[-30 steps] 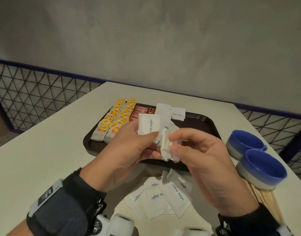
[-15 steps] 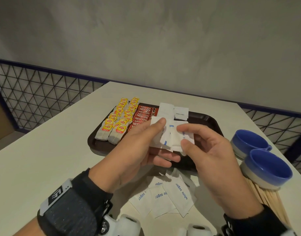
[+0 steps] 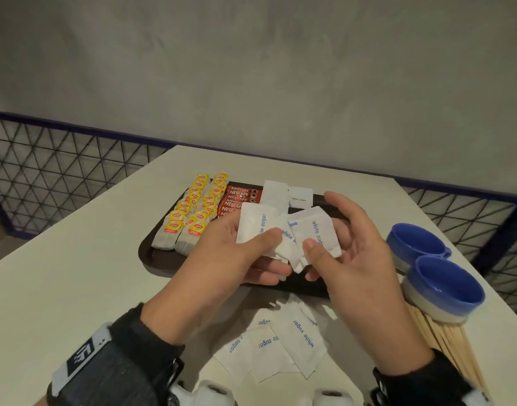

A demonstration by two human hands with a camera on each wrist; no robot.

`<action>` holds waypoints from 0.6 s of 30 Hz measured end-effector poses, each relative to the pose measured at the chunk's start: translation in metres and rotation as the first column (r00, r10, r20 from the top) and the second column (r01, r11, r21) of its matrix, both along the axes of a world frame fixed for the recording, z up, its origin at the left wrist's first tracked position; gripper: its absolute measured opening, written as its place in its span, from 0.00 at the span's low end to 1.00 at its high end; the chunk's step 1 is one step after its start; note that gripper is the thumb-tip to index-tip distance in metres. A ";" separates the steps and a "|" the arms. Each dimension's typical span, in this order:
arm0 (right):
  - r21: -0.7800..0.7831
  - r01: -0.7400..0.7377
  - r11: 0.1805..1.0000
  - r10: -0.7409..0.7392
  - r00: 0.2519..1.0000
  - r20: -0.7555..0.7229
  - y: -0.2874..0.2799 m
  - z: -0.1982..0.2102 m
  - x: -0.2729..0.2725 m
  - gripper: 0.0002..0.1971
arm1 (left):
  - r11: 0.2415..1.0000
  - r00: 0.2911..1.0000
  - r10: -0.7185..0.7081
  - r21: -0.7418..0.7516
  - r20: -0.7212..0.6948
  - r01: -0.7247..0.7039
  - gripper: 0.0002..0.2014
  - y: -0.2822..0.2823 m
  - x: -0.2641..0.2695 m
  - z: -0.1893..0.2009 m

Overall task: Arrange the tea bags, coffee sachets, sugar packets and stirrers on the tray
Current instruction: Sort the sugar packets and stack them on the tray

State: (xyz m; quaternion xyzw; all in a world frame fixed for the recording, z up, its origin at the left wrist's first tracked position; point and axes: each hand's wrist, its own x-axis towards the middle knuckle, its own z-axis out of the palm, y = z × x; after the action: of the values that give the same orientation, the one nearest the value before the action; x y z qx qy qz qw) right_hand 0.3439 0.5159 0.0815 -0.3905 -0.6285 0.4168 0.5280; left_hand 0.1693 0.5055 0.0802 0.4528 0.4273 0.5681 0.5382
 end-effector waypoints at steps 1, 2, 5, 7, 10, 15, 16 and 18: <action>-0.004 -0.008 1.000 0.008 1.000 0.010 -0.001 0.000 -0.001 0.32 | 1.000 1.000 0.003 0.001 0.004 -0.003 0.10 0.000 0.001 0.000; -0.018 -0.015 1.000 0.016 1.000 0.015 -0.001 0.001 -0.001 0.33 | 1.000 1.000 0.005 0.002 0.007 -0.005 0.11 0.000 0.001 -0.001; -0.074 -0.015 0.997 0.015 1.000 0.009 0.001 0.001 -0.002 0.33 | 1.000 1.000 0.010 0.012 -0.001 -0.010 0.12 0.001 0.002 -0.001; -0.087 -0.003 0.996 0.004 1.000 0.009 0.002 0.002 -0.002 0.28 | 0.999 1.000 0.020 0.027 -0.003 -0.020 0.12 0.001 0.001 -0.002; -0.070 -0.005 0.998 0.005 1.000 -0.007 0.002 0.002 0.000 0.15 | 0.998 0.999 0.049 0.032 0.010 -0.049 0.11 0.002 0.001 -0.003; -0.035 -0.033 0.999 0.033 0.999 0.007 0.001 0.002 0.000 0.14 | 0.996 0.996 0.086 0.012 0.029 -0.087 0.12 0.004 0.001 -0.003; -0.034 -0.041 0.999 0.041 0.999 0.011 0.001 0.002 0.000 0.15 | 0.996 0.996 0.084 0.005 0.039 -0.084 0.12 0.004 0.001 -0.003; -0.030 -0.046 0.999 0.047 0.998 0.034 0.001 0.002 0.000 0.17 | 0.998 0.995 0.064 -0.014 0.073 -0.063 0.14 0.004 0.002 -0.001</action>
State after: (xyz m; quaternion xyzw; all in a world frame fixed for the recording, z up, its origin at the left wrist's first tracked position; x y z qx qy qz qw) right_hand 0.3441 0.5169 0.0834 -0.3906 -0.6403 0.4311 0.5016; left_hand 0.1713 0.5092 0.0790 0.4146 0.4246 0.5987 0.5379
